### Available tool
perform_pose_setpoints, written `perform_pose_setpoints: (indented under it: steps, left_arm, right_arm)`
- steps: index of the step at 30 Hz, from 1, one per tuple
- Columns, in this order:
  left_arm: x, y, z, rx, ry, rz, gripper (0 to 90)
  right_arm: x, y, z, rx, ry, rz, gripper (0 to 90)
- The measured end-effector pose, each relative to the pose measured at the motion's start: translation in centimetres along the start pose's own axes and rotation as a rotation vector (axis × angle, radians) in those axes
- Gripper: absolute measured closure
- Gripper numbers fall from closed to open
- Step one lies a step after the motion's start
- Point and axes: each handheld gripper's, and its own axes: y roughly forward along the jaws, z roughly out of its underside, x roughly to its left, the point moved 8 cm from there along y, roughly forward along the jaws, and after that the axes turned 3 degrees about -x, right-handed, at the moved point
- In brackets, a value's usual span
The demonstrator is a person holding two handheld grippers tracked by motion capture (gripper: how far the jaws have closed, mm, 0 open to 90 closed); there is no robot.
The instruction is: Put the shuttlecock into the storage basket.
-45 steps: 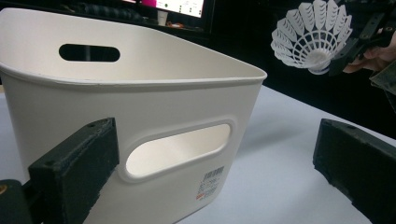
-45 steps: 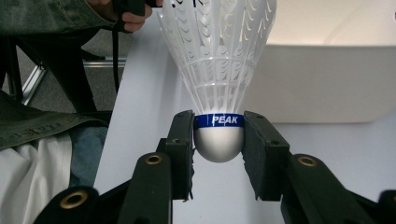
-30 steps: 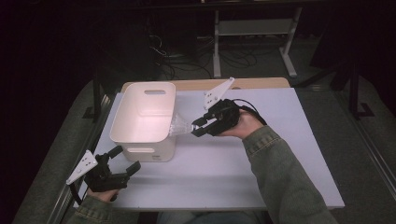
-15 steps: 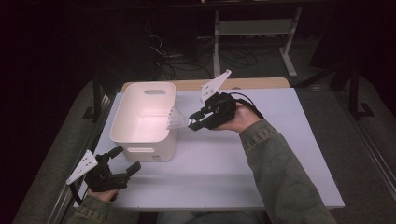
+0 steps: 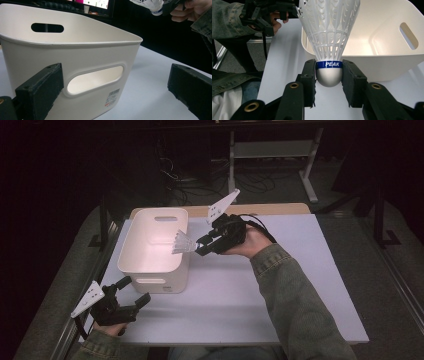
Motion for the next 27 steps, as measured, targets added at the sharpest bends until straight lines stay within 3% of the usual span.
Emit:
perform_pose_setpoints:
  steps: [27]
  left_arm:
    - [0.0,0.0,0.0,-0.007,-0.013,0.003,0.0]
  right_arm:
    - [-0.6,2.8,-2.4,-0.011,0.005,-0.032,63.5]
